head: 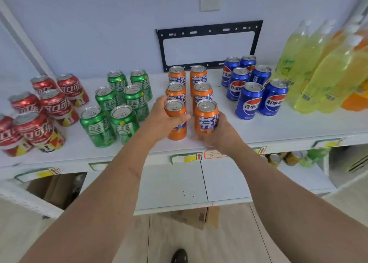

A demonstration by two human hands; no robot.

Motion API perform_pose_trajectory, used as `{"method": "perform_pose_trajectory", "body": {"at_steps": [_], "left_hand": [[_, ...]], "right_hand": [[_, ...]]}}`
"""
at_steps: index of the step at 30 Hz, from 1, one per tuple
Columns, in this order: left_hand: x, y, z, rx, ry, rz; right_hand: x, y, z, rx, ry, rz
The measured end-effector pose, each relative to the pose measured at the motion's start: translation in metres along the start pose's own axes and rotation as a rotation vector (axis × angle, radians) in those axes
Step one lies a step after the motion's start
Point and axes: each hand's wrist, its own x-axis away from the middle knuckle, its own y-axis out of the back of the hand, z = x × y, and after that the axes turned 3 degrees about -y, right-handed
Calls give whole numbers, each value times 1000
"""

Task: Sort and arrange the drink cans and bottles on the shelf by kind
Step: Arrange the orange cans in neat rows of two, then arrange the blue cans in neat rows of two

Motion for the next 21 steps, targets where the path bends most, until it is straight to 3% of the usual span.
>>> {"method": "perform_pose_trajectory", "body": {"at_steps": [4, 11, 15, 21], "left_hand": [[4, -15, -38, -407, -196, -206], [-30, -59, -93, -900, -441, -104], [-76, -80, -110, -959, -530, -57], [-166, -99, -120, -841, -384, 46]], "right_hand": [[5, 43, 19, 270, 73, -42], [-10, 115, 39, 654, 297, -148], [-44, 145, 42, 671, 305, -225], [-117, 191, 33, 564, 240, -318]]}}
